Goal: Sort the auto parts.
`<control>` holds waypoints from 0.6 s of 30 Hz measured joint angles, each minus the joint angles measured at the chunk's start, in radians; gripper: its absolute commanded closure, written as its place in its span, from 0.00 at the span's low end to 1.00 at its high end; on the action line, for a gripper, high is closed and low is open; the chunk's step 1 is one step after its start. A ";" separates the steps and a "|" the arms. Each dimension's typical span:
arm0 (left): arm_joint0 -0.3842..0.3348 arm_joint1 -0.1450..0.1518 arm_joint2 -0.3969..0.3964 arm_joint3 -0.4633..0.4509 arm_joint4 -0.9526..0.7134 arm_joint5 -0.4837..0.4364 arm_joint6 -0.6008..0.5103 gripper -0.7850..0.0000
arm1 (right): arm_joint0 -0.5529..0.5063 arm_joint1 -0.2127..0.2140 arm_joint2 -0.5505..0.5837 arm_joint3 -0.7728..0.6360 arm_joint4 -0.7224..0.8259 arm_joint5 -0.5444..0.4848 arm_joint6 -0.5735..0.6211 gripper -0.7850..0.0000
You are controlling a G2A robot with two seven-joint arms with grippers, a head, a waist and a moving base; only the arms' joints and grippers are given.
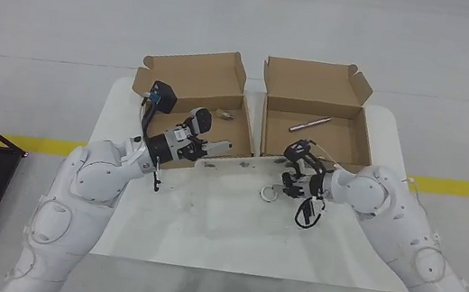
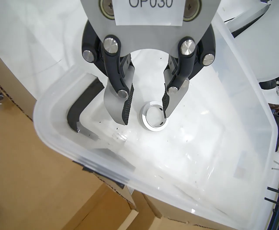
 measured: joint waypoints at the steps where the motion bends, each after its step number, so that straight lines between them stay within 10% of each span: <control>1: 0.000 0.000 0.000 0.000 0.000 0.000 0.000 0.00 | 0.004 -0.002 -0.007 0.003 -0.006 0.004 0.006 0.59; 18: 0.000 0.000 0.000 0.000 0.000 0.000 0.000 0.00 | 0.075 -0.035 -0.107 0.045 -0.109 0.053 -0.012 0.65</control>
